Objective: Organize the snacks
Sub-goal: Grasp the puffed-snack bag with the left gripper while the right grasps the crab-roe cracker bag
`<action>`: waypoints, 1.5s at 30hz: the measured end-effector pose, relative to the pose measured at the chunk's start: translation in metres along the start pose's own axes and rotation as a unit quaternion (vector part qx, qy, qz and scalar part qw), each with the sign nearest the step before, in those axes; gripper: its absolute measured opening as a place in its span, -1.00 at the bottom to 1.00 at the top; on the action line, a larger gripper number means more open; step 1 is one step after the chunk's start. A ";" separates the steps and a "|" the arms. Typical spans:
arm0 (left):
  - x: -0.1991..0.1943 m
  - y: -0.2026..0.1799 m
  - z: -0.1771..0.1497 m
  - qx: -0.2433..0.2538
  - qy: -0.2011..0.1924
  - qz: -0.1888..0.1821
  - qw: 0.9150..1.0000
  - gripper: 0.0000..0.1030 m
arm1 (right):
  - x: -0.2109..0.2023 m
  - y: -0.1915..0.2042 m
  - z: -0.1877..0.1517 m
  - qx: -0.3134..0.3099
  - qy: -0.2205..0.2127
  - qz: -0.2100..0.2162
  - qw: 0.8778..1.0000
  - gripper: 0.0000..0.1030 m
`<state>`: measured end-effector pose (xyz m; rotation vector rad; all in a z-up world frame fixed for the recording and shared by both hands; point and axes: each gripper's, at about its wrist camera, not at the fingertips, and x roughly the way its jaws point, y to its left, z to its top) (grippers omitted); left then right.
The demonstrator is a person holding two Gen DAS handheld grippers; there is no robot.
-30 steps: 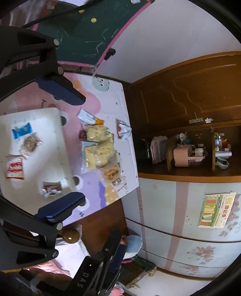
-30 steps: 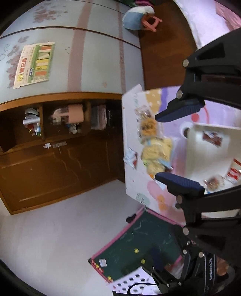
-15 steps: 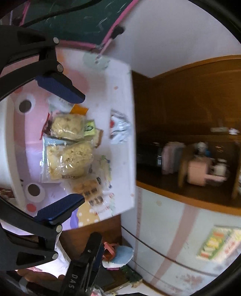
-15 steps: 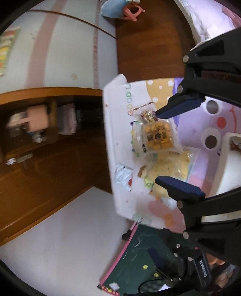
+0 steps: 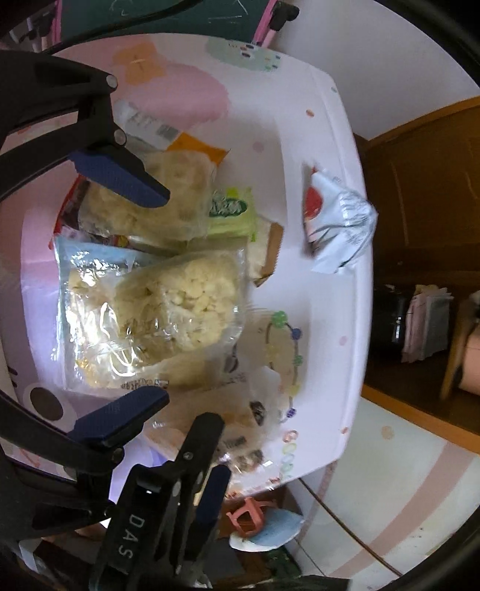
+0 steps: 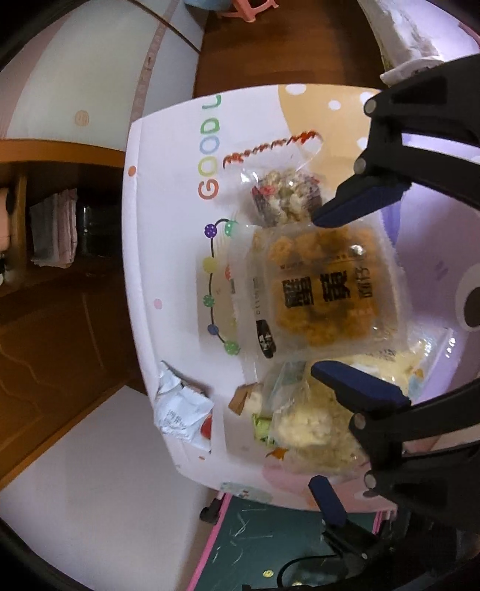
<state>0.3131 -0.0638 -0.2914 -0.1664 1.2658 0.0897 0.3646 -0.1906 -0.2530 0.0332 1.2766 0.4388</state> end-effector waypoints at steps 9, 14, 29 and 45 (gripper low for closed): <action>0.015 -0.006 0.000 0.009 -0.007 0.009 1.000 0.79 | 0.020 0.002 0.009 0.001 0.021 -0.011 1.000 0.60; 0.020 -0.011 -0.003 0.013 0.005 0.001 1.000 0.74 | 0.030 0.009 0.010 0.000 0.044 -0.035 0.998 0.74; -0.006 0.008 -0.018 -0.007 0.001 -0.069 0.998 0.08 | 0.013 0.012 -0.006 0.025 0.041 -0.015 0.999 0.33; -0.180 0.058 -0.084 -0.033 -0.117 -0.082 0.989 0.07 | -0.138 0.054 -0.073 0.031 -0.078 0.039 0.996 0.33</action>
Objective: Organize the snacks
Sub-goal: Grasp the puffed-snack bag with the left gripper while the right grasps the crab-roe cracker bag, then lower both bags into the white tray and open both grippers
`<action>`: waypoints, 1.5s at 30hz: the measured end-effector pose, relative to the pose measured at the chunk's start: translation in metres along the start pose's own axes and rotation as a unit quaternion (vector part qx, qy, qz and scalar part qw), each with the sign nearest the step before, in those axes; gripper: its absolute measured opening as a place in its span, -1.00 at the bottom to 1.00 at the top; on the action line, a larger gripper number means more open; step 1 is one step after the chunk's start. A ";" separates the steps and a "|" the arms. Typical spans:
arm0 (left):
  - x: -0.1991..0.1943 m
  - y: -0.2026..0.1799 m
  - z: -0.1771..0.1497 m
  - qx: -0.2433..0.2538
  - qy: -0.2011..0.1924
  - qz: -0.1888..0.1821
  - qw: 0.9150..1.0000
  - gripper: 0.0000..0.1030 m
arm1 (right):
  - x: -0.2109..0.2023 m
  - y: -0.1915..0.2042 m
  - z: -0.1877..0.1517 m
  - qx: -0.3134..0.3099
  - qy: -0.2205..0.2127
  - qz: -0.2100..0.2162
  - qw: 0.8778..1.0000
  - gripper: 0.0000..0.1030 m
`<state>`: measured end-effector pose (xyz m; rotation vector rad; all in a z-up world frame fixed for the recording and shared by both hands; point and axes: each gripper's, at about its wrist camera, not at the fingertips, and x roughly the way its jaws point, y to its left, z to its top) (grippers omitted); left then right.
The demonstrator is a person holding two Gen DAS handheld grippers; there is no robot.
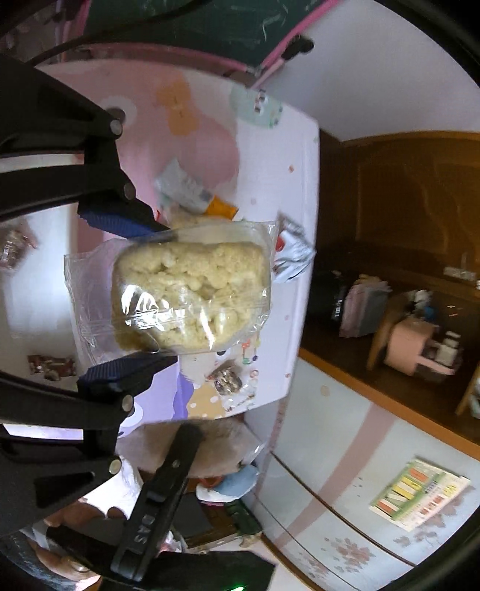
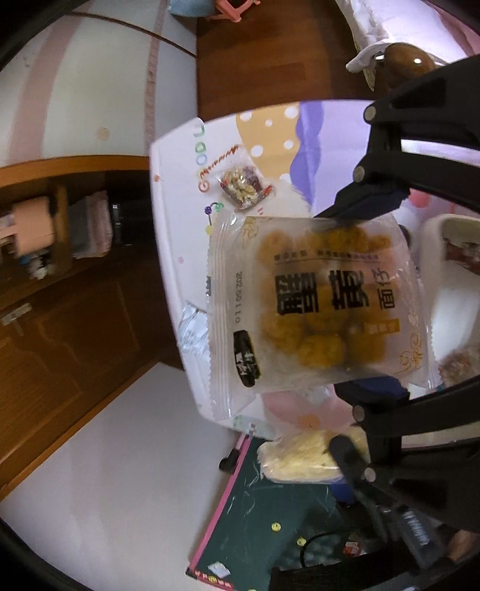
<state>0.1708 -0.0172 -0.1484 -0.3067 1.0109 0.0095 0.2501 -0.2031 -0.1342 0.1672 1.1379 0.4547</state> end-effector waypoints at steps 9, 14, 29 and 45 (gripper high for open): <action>-0.105 0.008 -0.060 0.001 -0.048 0.023 0.999 0.07 | -0.093 0.030 -0.076 -0.035 -0.046 0.006 0.998 0.34; -0.137 0.003 -0.098 0.017 -0.050 0.030 0.998 0.08 | -0.116 0.045 -0.118 -0.059 -0.047 -0.009 0.997 0.34; -0.119 -0.020 -0.160 0.028 -0.006 0.083 0.996 0.08 | -0.132 0.075 -0.192 -0.110 -0.052 -0.053 0.991 0.35; -0.080 -0.009 -0.181 0.044 0.058 0.107 0.992 0.08 | -0.100 0.074 -0.210 -0.096 0.011 -0.089 0.991 0.35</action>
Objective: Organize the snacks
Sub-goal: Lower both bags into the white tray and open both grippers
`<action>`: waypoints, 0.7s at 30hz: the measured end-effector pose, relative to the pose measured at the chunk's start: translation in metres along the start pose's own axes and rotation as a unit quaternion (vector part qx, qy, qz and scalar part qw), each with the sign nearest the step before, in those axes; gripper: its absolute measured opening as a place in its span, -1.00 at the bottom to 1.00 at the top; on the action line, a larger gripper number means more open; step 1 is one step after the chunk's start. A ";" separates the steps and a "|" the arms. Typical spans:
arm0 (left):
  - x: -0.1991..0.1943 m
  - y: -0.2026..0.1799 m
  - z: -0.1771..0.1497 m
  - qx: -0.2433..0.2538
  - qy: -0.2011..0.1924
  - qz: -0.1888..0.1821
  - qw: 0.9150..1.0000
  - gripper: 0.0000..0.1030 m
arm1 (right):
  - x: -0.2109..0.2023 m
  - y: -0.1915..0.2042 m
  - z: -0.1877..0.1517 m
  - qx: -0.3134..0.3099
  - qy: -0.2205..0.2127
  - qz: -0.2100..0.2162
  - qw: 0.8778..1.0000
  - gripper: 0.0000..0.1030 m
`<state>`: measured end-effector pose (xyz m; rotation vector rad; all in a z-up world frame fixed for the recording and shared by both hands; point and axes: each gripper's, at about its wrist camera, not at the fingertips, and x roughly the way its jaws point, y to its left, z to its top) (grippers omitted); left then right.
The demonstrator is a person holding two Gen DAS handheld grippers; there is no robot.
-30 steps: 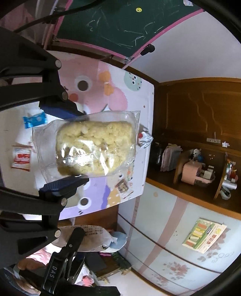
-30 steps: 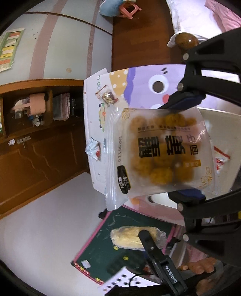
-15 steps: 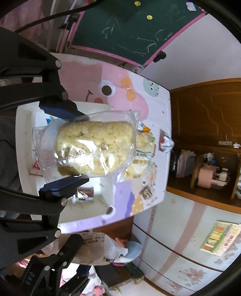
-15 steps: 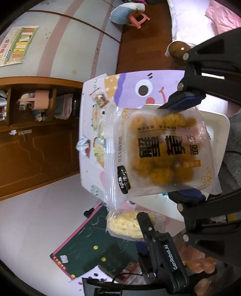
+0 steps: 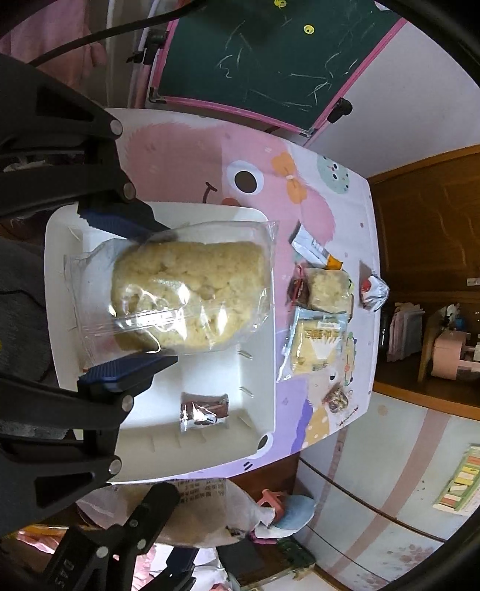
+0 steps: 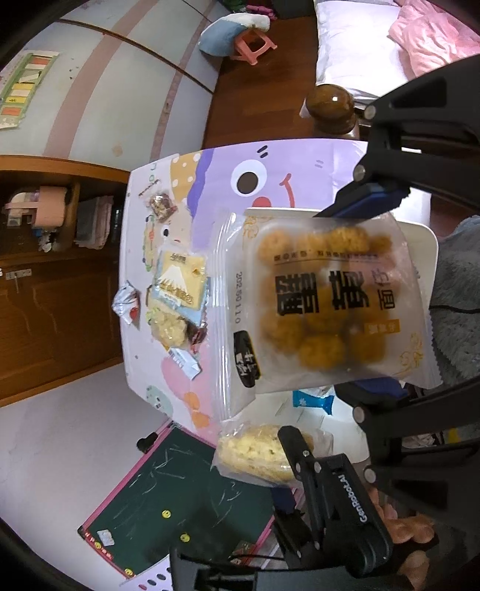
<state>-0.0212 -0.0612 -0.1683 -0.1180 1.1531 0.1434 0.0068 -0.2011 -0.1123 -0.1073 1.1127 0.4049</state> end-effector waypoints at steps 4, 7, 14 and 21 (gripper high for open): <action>0.000 0.002 -0.002 0.006 0.003 0.002 1.000 0.08 | 0.009 0.002 0.000 0.007 0.016 -0.004 1.000 0.36; 0.000 0.006 -0.003 0.006 0.004 0.006 1.000 0.09 | 0.016 0.003 0.003 0.008 0.026 -0.006 1.000 0.36; 0.001 0.009 -0.006 0.007 0.007 0.008 1.000 0.52 | 0.027 0.010 0.002 0.004 0.047 -0.003 0.999 0.55; -0.004 0.014 -0.007 0.006 -0.003 0.009 1.000 0.75 | 0.021 0.016 0.004 -0.003 0.022 -0.013 1.000 0.71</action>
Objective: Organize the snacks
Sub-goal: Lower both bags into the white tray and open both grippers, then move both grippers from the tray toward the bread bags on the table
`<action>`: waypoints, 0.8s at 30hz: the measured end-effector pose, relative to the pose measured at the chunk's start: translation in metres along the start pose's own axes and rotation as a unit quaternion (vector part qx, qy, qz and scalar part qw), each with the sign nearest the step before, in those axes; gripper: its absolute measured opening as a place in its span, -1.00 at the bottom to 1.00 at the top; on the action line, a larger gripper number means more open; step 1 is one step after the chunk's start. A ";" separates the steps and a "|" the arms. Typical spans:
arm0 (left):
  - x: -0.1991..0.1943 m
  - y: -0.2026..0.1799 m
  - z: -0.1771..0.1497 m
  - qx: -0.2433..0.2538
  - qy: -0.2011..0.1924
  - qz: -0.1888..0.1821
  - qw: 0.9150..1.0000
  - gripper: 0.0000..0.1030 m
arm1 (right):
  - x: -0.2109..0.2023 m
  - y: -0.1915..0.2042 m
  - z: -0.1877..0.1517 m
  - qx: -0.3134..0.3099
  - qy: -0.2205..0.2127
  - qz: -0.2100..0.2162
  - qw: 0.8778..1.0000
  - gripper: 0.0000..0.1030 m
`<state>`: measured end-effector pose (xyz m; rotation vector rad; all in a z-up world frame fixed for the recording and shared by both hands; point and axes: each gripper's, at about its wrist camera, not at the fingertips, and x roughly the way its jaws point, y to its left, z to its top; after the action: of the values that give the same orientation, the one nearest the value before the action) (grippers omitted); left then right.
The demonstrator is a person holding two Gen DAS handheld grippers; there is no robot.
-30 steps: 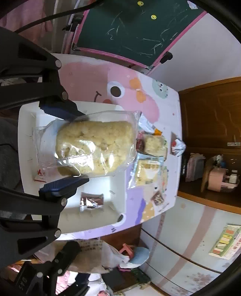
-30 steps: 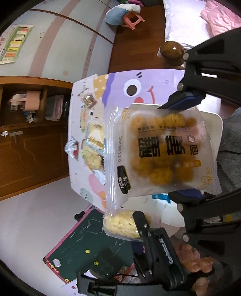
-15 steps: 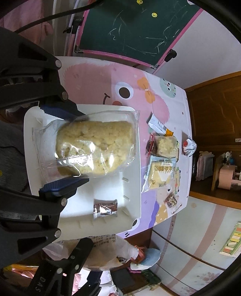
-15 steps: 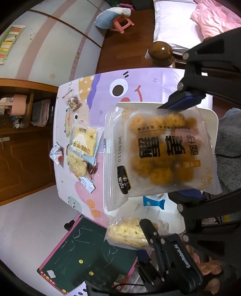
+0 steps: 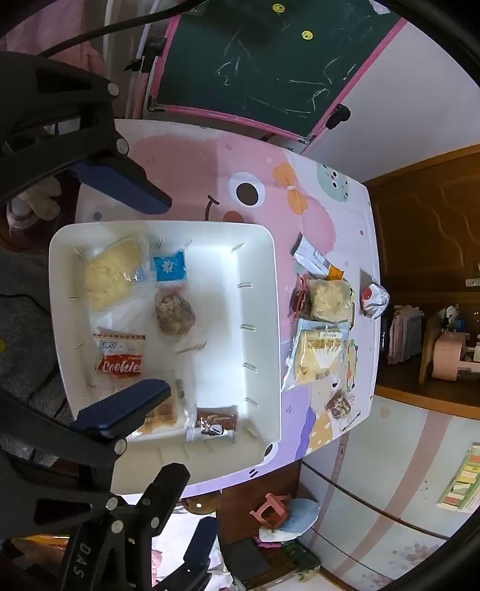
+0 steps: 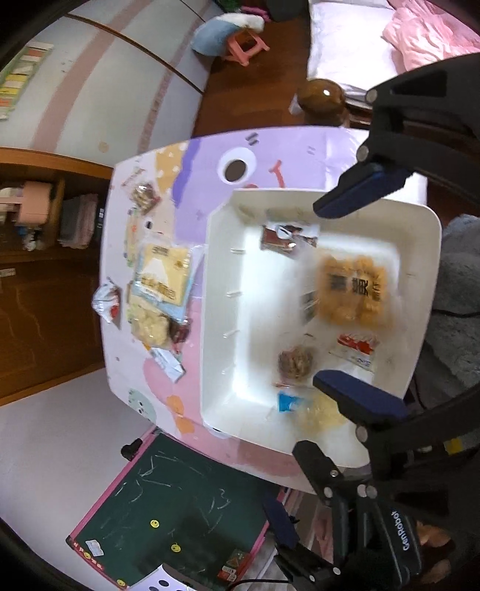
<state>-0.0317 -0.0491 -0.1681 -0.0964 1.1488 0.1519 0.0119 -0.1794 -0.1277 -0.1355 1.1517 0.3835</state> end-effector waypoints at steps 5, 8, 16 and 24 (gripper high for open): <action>-0.001 0.003 0.000 -0.001 -0.001 -0.003 1.000 0.75 | -0.002 0.003 -0.001 -0.002 -0.002 0.000 1.000 0.72; -0.004 0.001 0.002 0.001 -0.006 -0.006 1.000 0.75 | -0.004 0.002 -0.001 0.003 -0.003 0.000 1.000 0.72; -0.014 -0.004 0.010 0.015 -0.025 -0.006 1.000 0.75 | -0.012 -0.003 0.002 0.013 -0.020 0.001 1.000 0.72; -0.022 -0.007 0.021 0.023 -0.046 -0.011 0.999 0.75 | -0.019 -0.008 0.009 0.023 -0.035 0.002 0.999 0.72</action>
<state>-0.0201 -0.0539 -0.1393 -0.0593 1.0585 0.1094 0.0160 -0.1887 -0.1079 -0.0789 1.0918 0.3618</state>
